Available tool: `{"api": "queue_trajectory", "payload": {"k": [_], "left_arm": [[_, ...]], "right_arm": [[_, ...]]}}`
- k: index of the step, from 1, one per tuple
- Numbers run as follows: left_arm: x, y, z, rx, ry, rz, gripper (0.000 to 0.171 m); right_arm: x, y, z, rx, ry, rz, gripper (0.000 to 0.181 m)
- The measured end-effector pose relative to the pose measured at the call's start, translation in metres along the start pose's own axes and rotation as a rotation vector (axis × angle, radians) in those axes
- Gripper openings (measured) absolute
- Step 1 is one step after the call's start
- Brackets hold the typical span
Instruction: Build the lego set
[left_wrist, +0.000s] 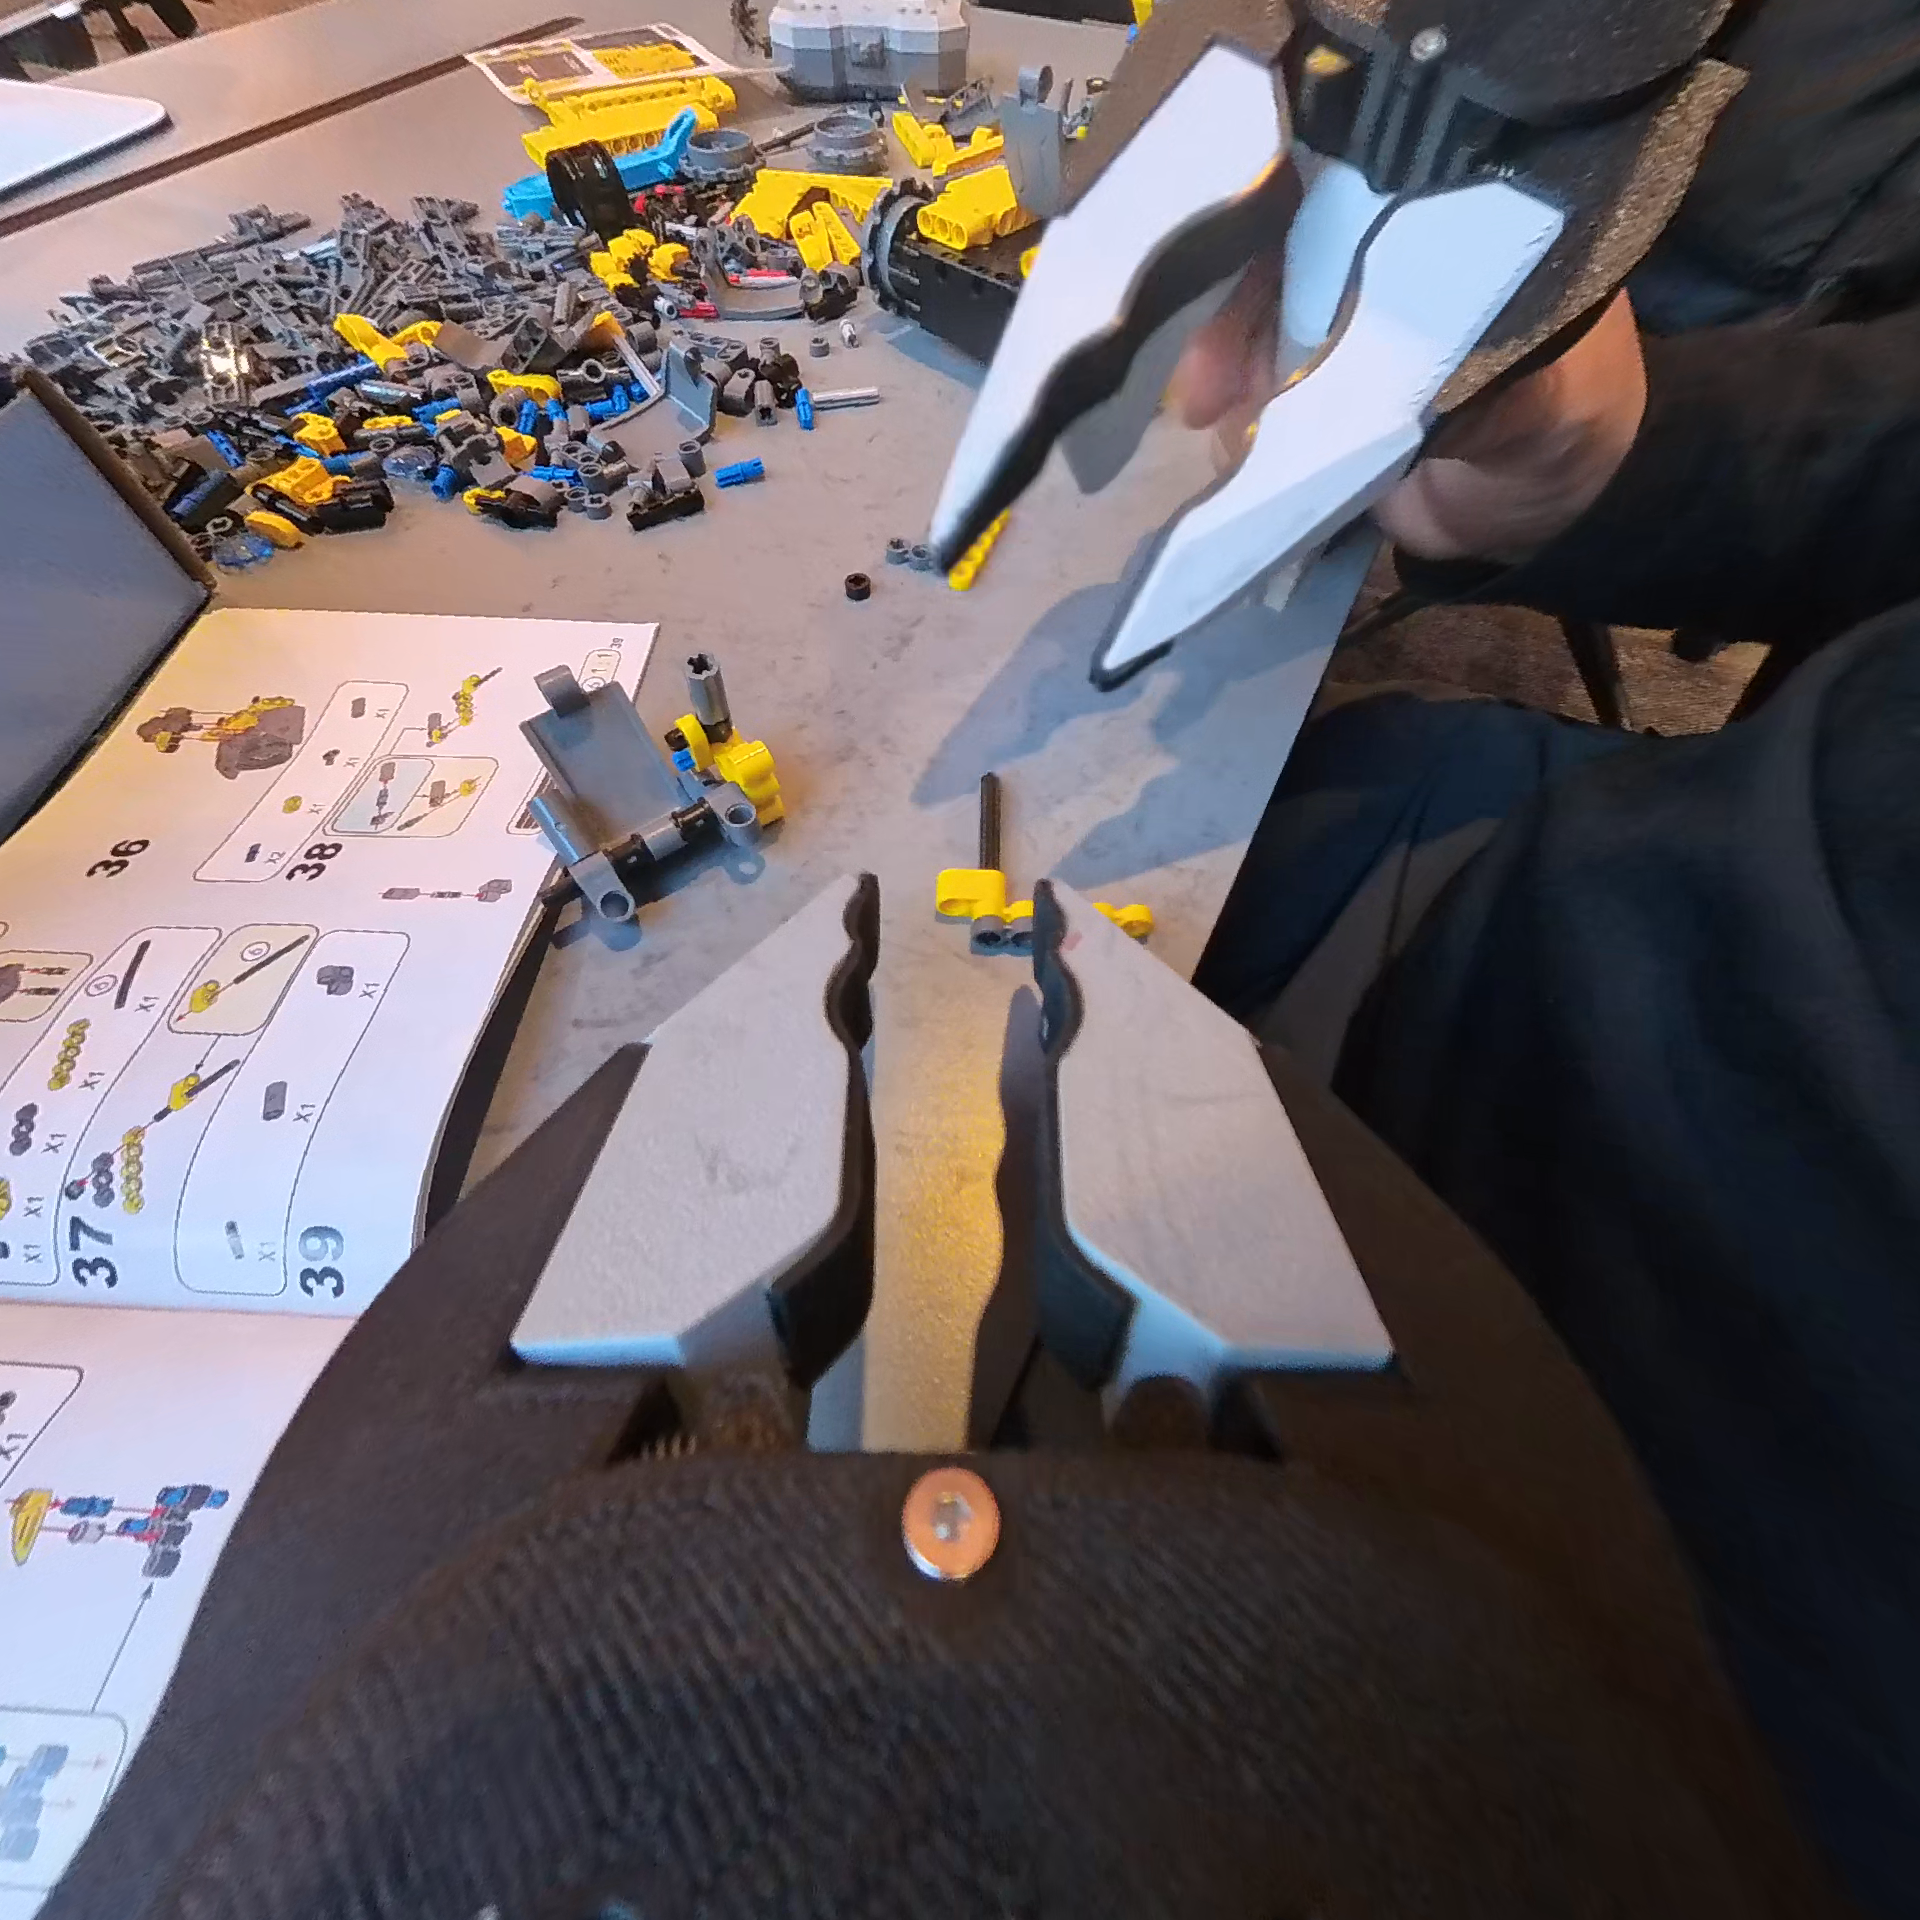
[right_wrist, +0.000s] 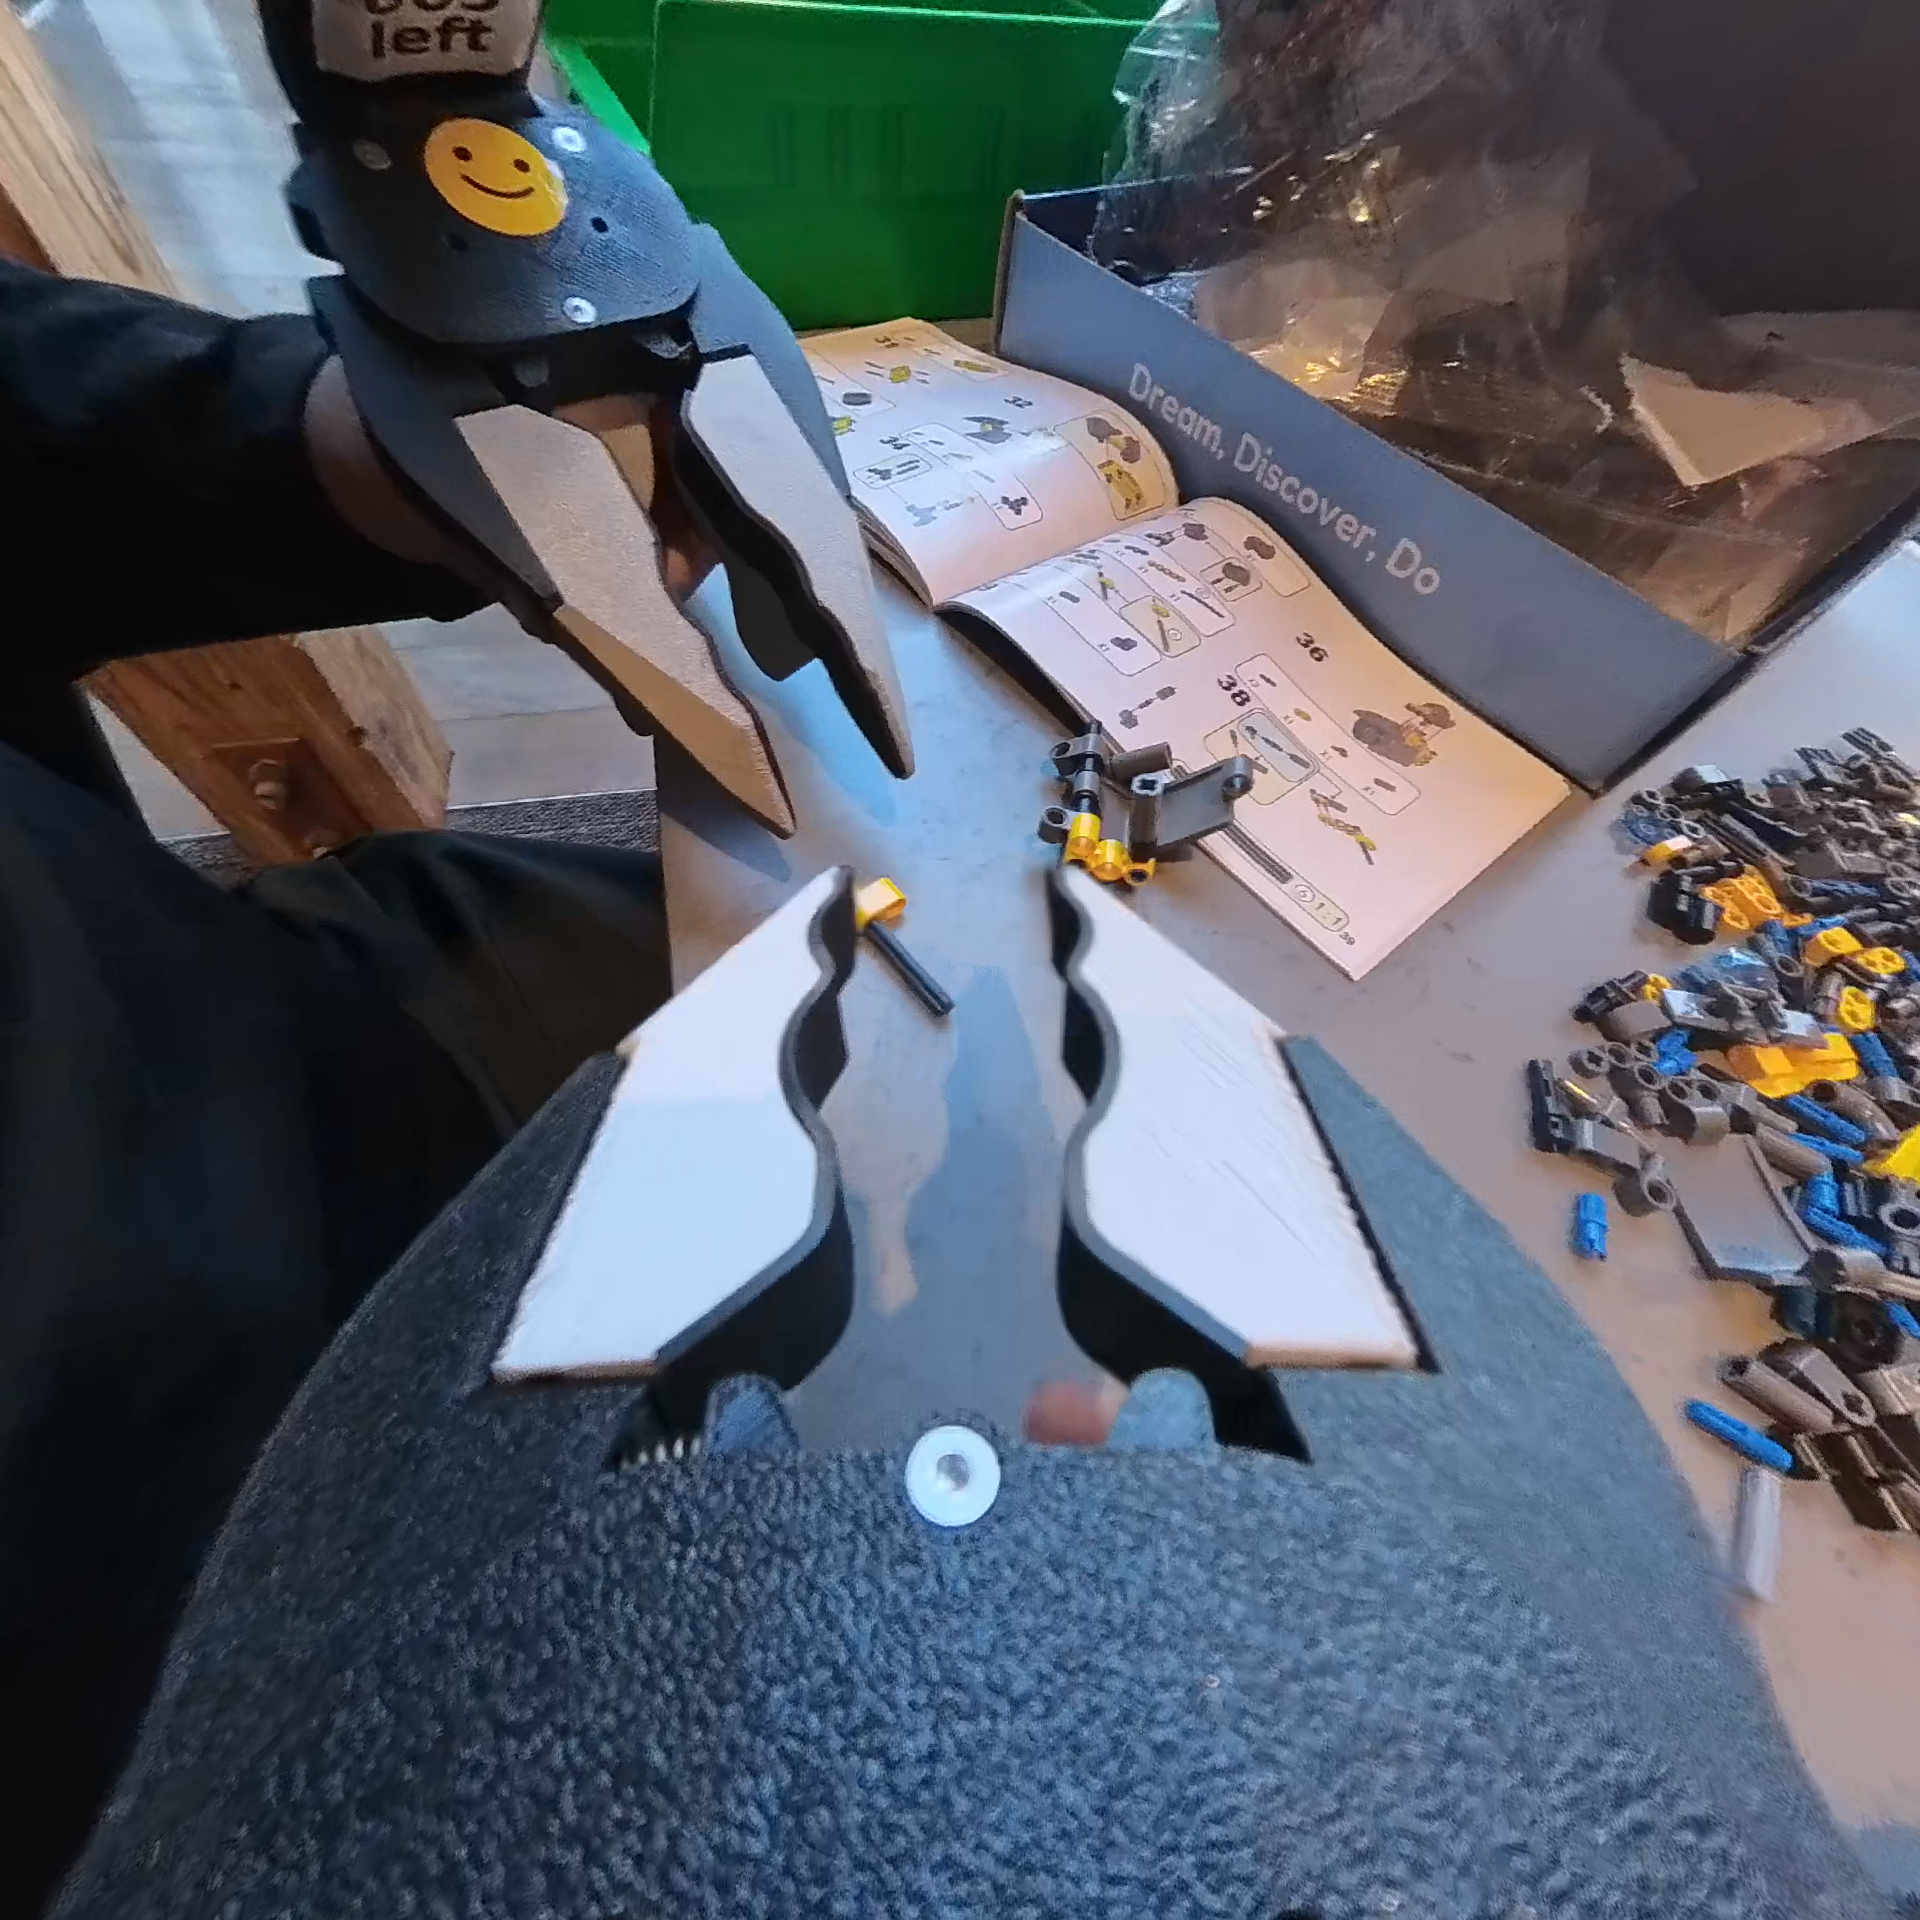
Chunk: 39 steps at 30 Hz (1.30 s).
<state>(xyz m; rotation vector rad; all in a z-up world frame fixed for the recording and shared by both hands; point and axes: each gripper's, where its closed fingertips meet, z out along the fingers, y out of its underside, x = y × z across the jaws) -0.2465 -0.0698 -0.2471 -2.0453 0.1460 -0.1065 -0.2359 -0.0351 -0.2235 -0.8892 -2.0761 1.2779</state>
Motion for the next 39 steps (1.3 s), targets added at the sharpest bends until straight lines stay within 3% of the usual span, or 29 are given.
{"api": "queue_trajectory", "payload": {"k": [1, 4, 8, 21, 23, 26, 39], "left_arm": [[0.000, 0.000, 0.000, 0.003, 0.000, 0.002, 0.028], [0.000, -0.001, -0.001, 0.013, -0.003, 0.003, 0.028], [0.000, -0.003, -0.002, 0.034, -0.011, 0.009, 0.027], [0.010, -0.001, -0.004, 0.042, 0.010, 0.096, 0.024], [0.010, -0.001, -0.004, 0.045, 0.010, 0.099, 0.023], [0.012, -0.002, -0.005, 0.051, 0.029, 0.097, 0.023], [0.025, -0.007, -0.002, 0.055, 0.149, 0.050, 0.023]], "right_arm": [[0.002, 0.000, 0.000, 0.002, 0.017, 0.000, 0.044], [-0.004, -0.002, -0.001, 0.014, -0.022, -0.010, 0.036], [0.001, -0.007, -0.006, 0.058, -0.031, 0.034, 0.065], [-0.012, -0.012, -0.007, 0.085, -0.172, 0.078, 0.076], [-0.013, -0.011, -0.006, 0.078, -0.173, 0.064, 0.062], [-0.025, -0.014, -0.008, 0.104, -0.207, -0.018, 0.000], [-0.015, -0.017, -0.006, 0.124, -0.128, -0.048, 0.000]]}}
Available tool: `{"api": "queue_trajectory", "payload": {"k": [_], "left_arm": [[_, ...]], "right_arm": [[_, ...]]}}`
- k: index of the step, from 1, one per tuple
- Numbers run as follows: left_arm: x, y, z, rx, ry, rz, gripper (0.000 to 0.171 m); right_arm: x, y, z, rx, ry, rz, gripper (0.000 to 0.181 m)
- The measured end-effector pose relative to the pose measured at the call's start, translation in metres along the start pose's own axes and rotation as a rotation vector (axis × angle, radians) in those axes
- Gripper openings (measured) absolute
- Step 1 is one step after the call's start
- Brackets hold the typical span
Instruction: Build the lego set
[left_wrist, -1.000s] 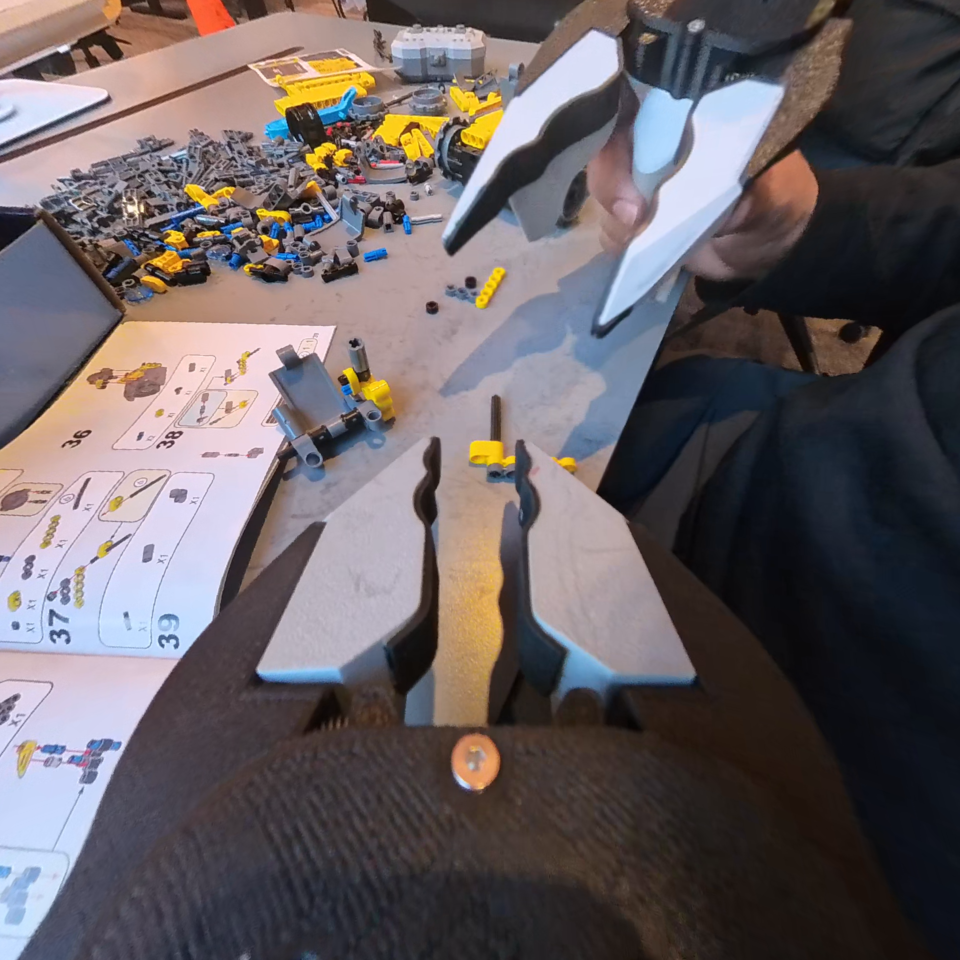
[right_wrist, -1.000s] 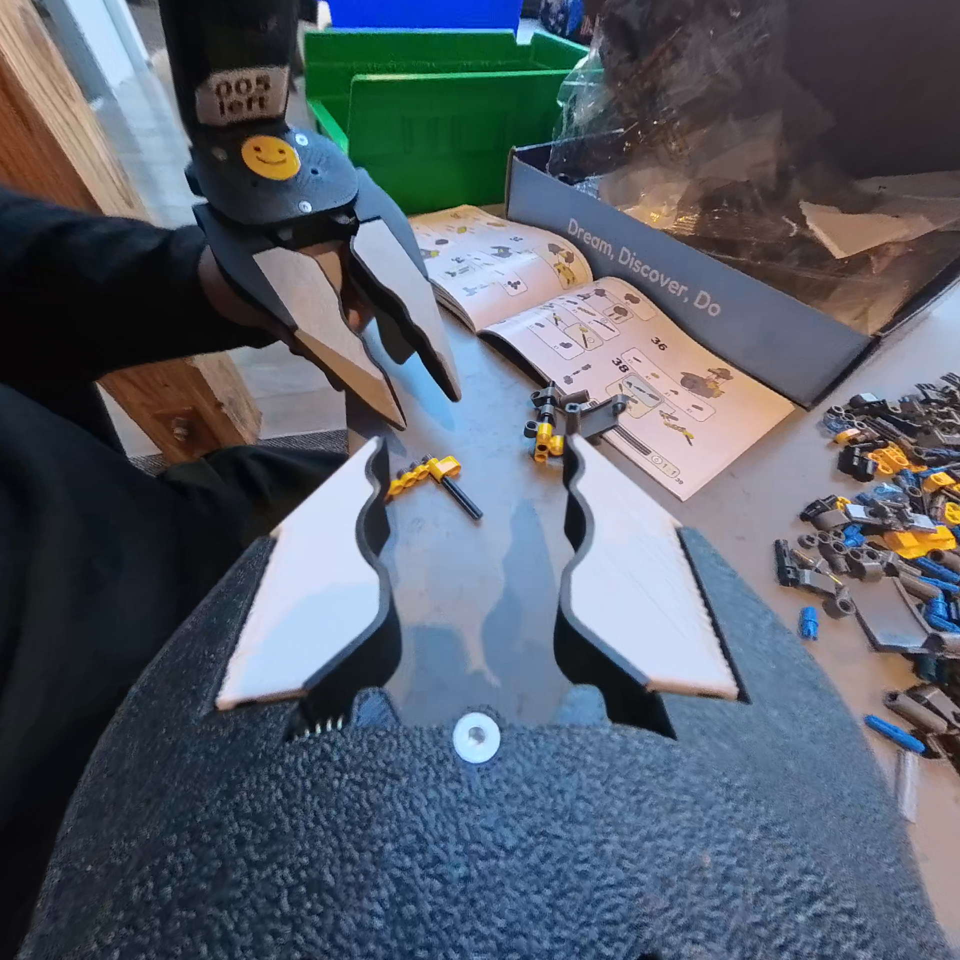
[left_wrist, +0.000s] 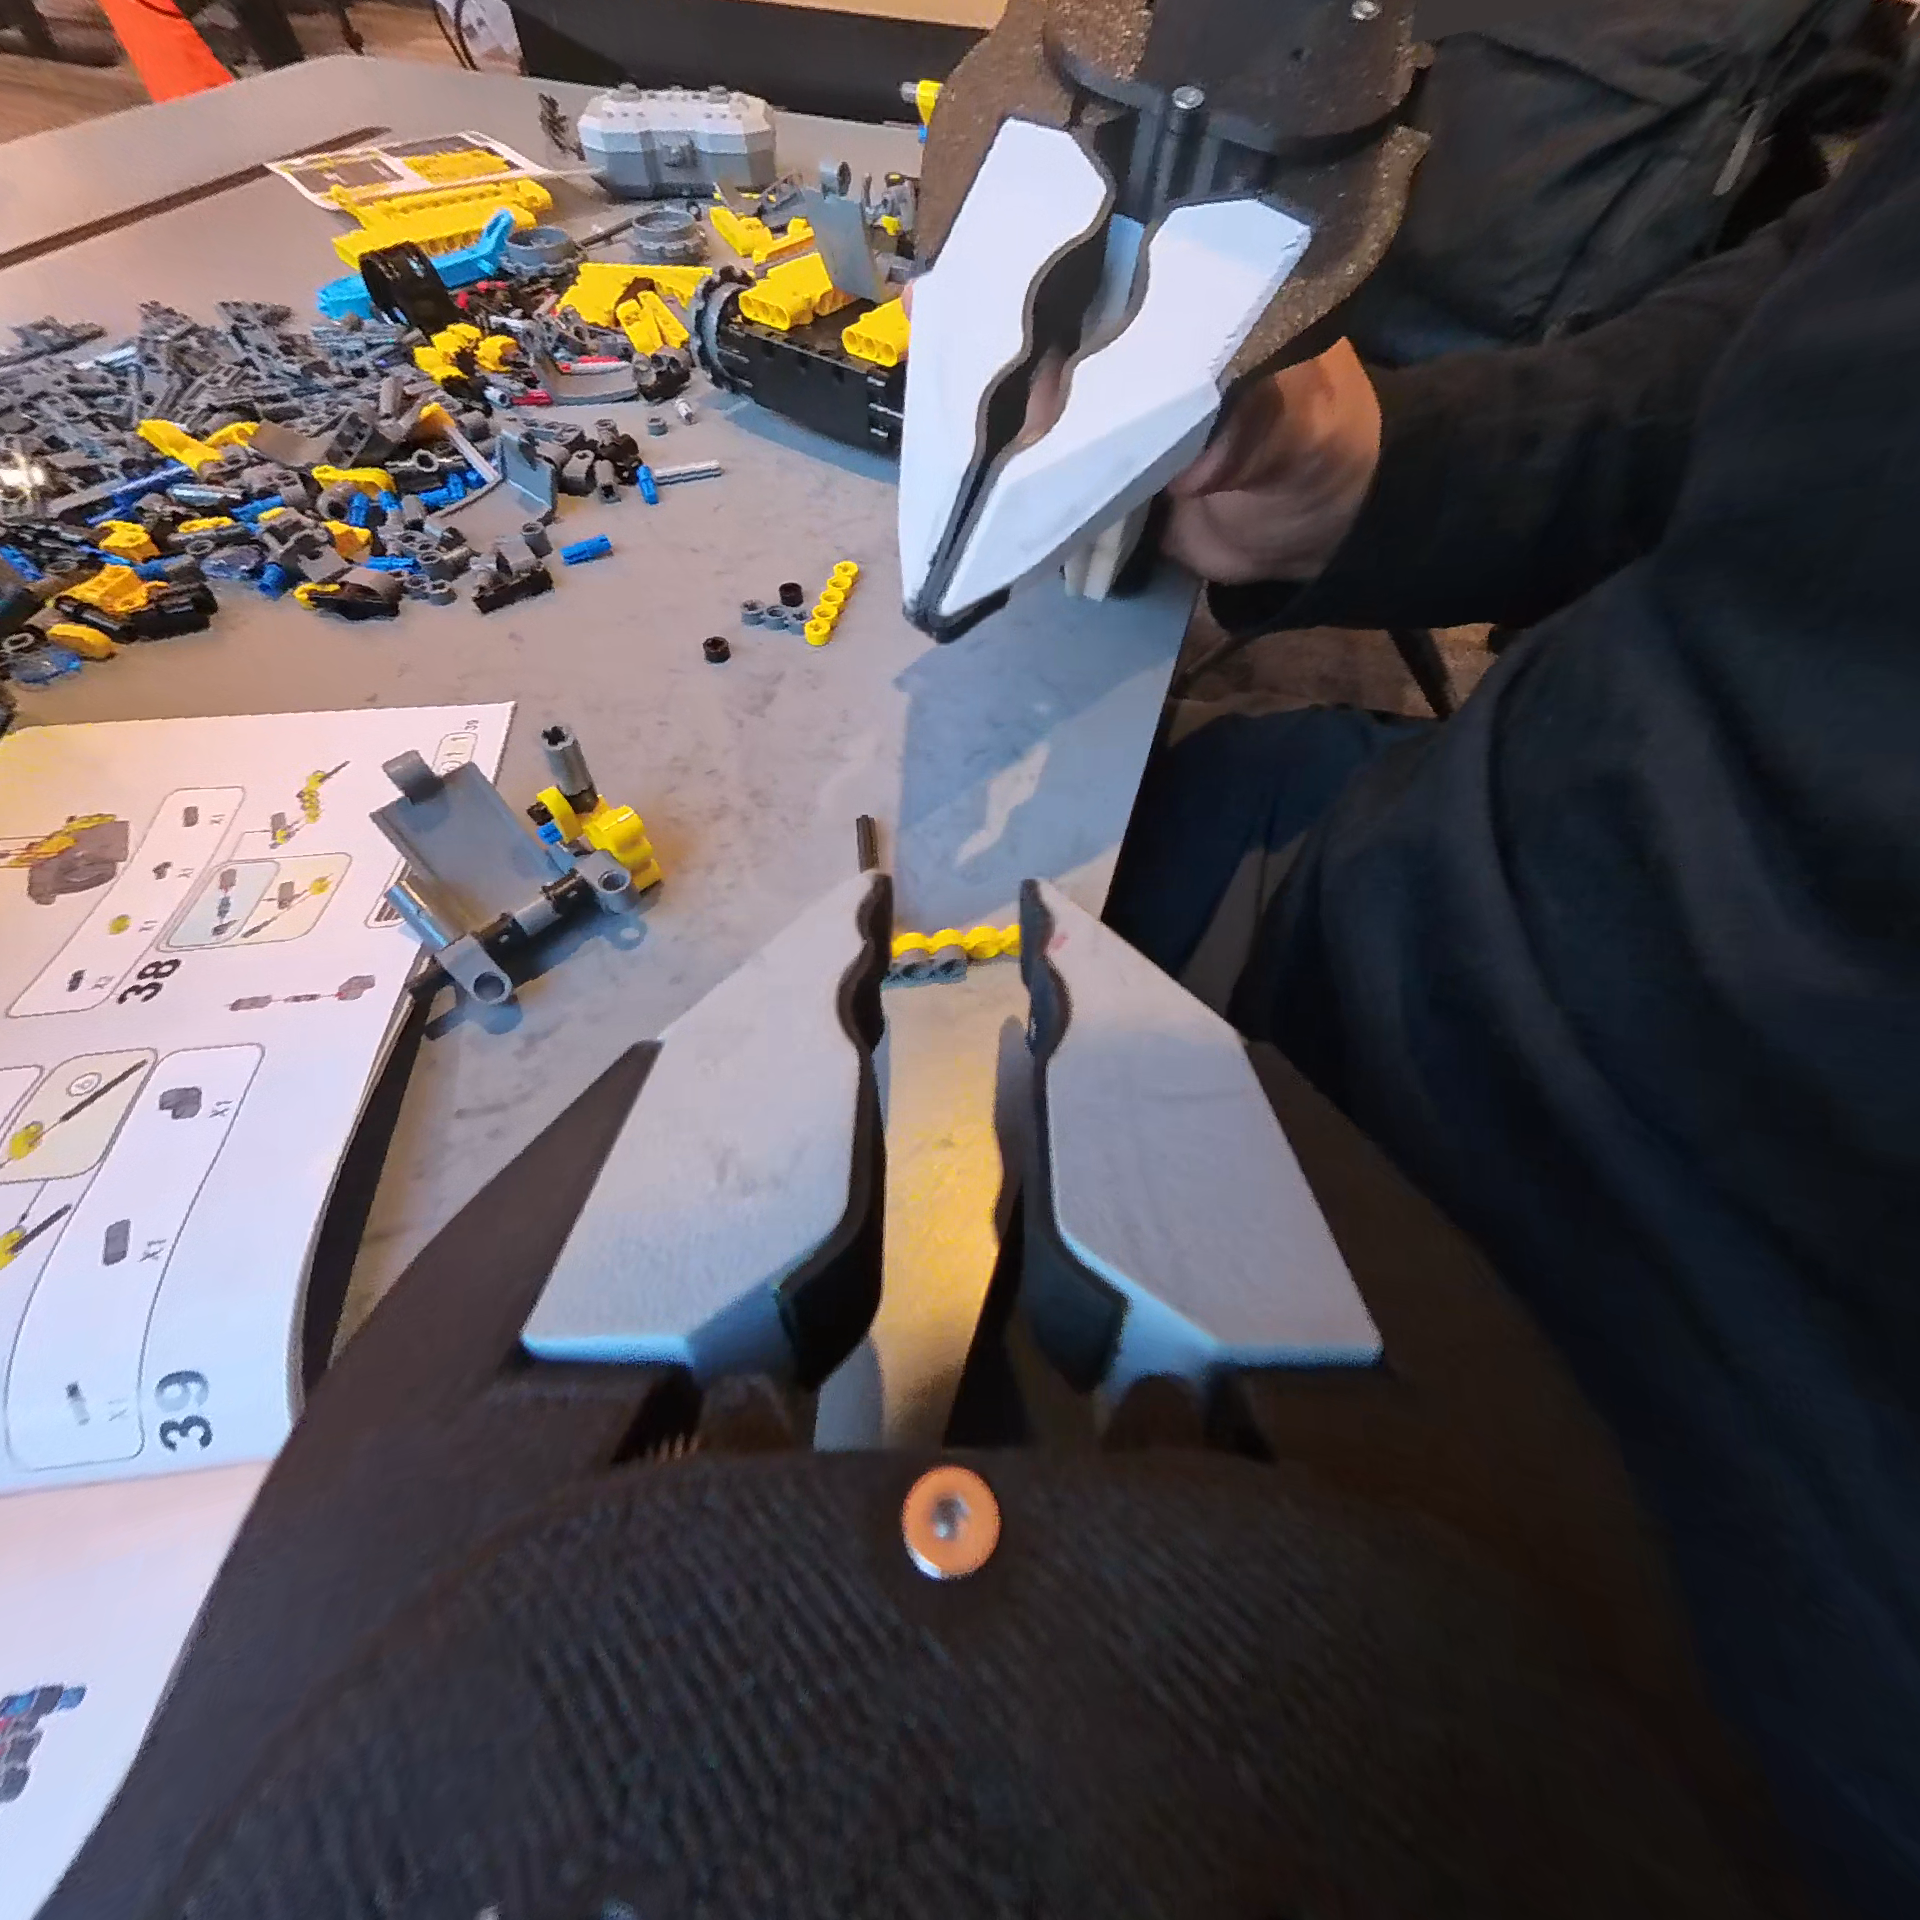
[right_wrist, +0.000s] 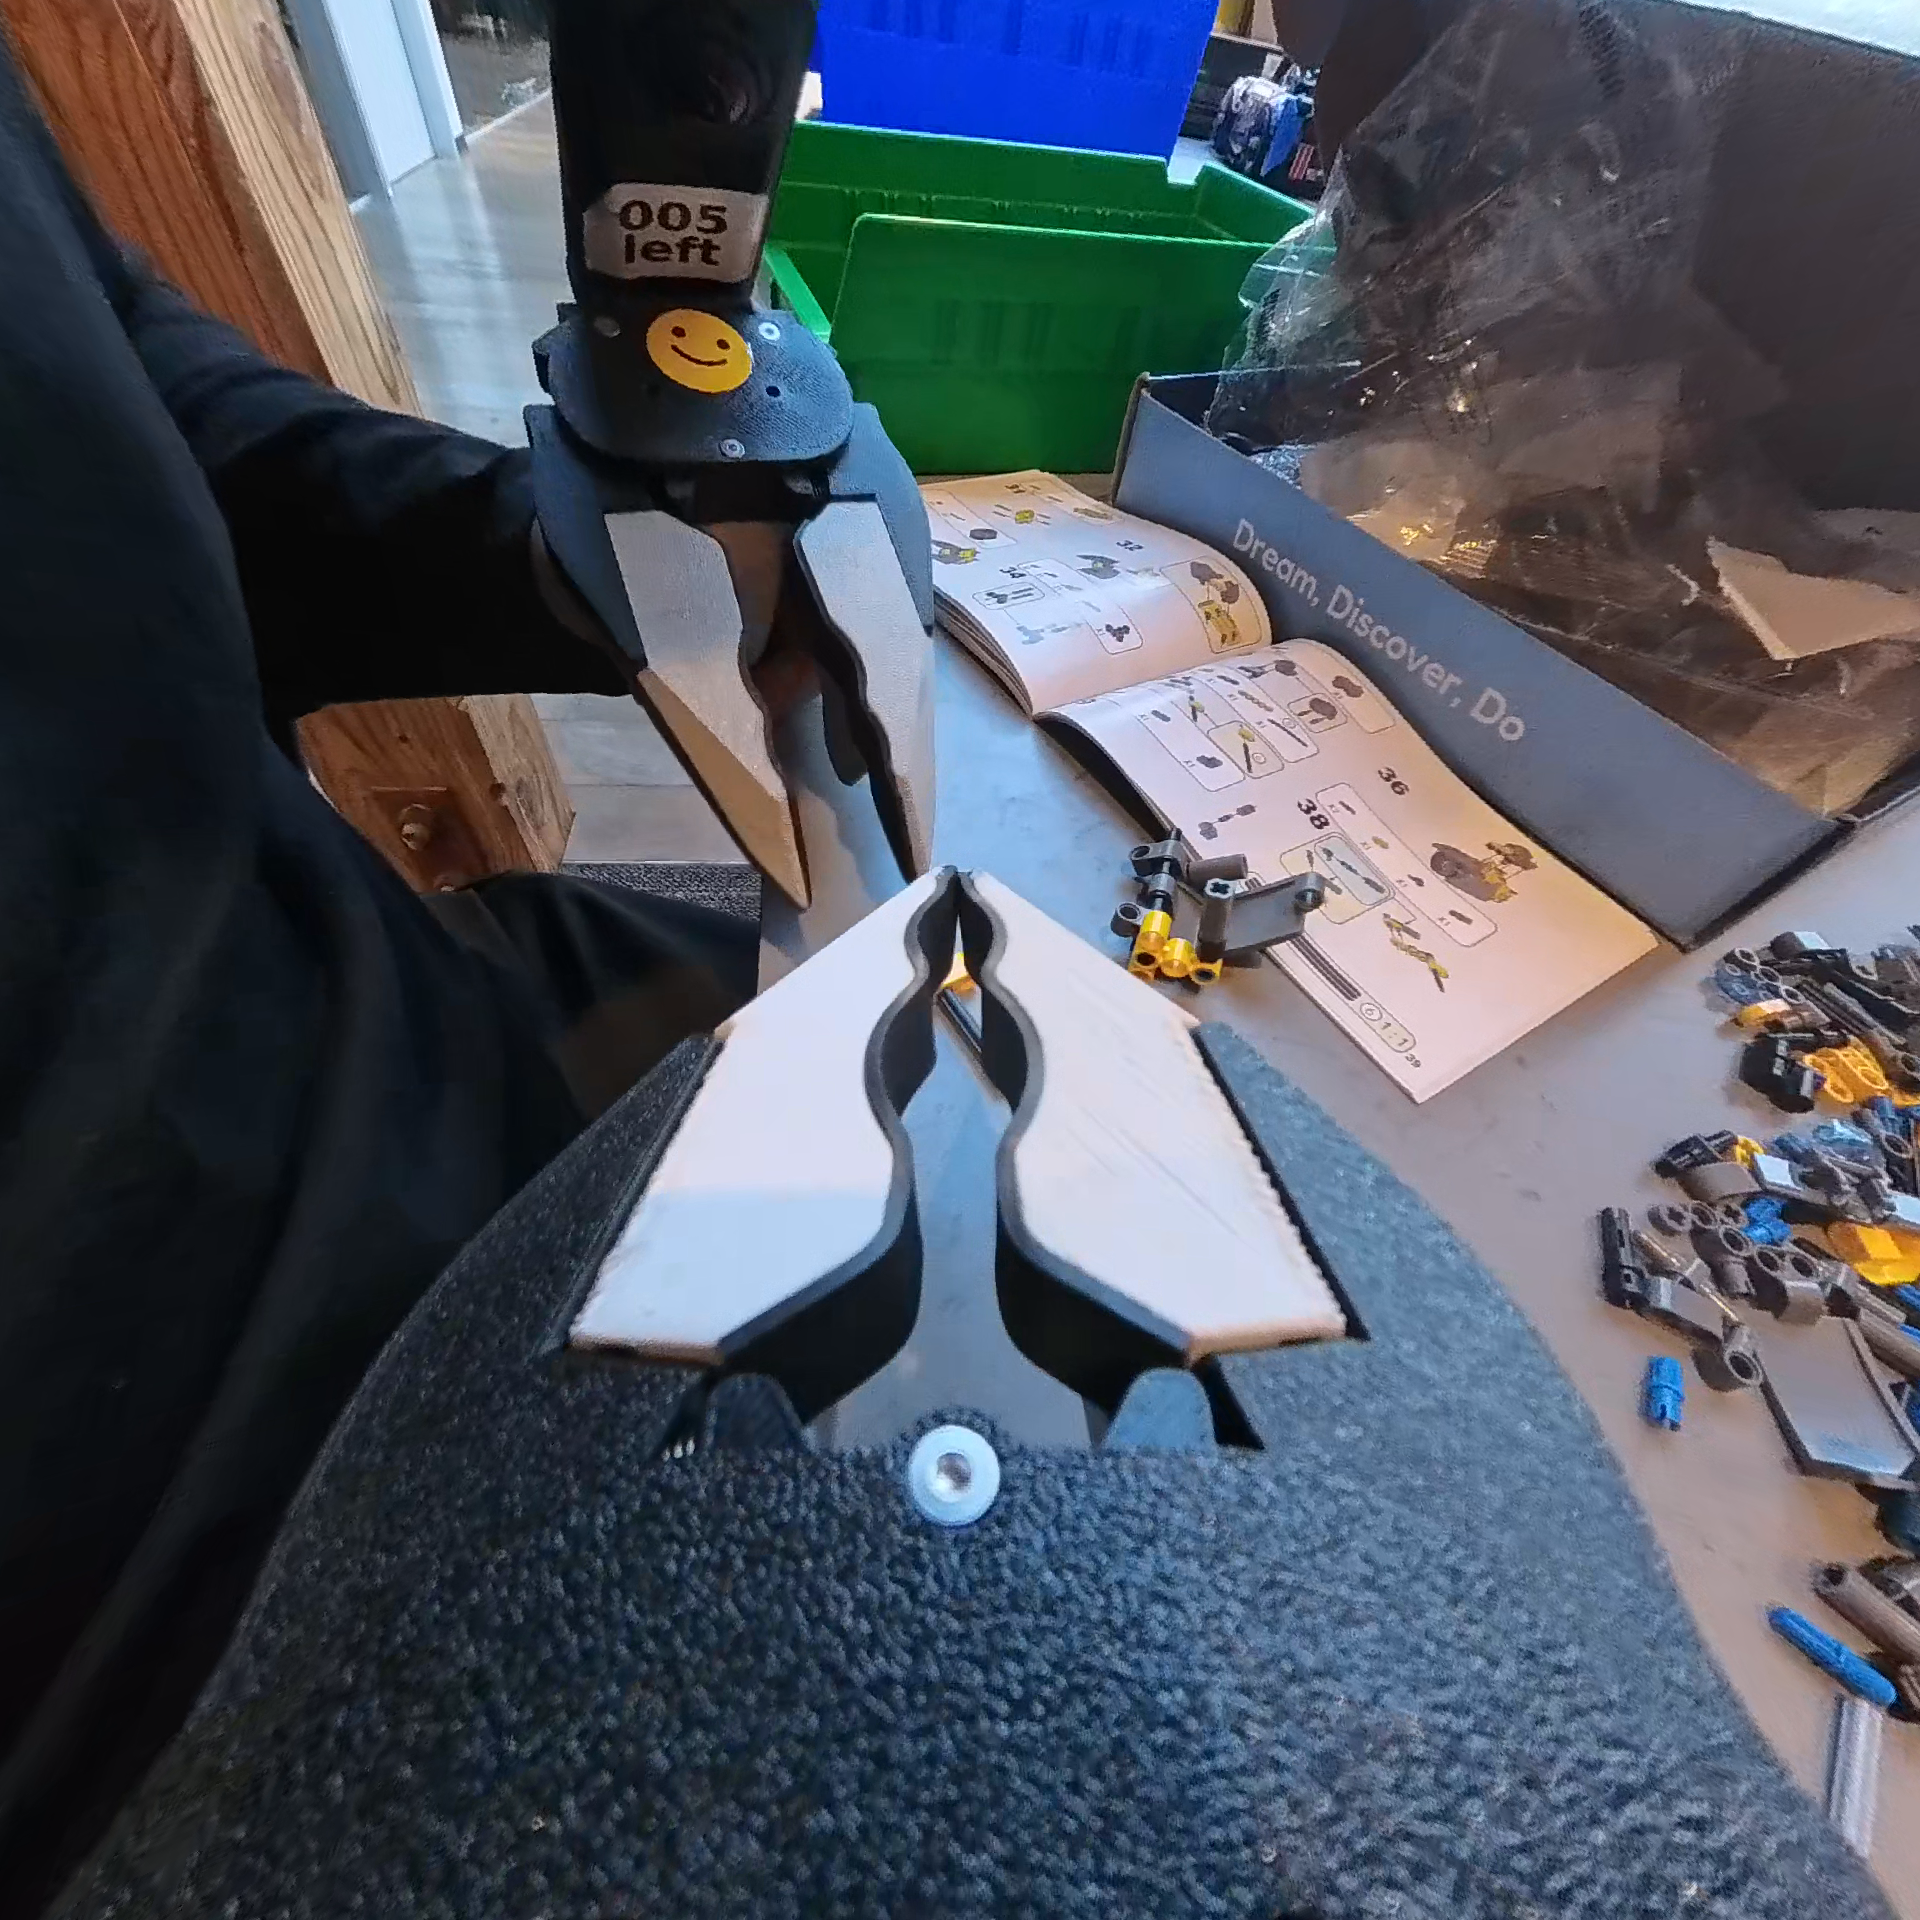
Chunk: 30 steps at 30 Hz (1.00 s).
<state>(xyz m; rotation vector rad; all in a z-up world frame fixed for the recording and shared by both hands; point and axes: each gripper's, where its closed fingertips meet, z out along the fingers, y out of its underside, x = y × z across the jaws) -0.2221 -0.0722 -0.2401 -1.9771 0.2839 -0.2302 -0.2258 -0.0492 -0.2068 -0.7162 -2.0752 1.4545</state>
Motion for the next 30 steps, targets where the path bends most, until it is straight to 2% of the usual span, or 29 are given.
{"api": "queue_trajectory", "payload": {"k": [30], "left_arm": [[0.0006, 0.0036, 0.0033, -0.030, -0.005, 0.013, 0.018]], "right_arm": [[-0.0002, 0.0059, 0.0045, -0.045, 0.028, -0.037, 0.000]]}}
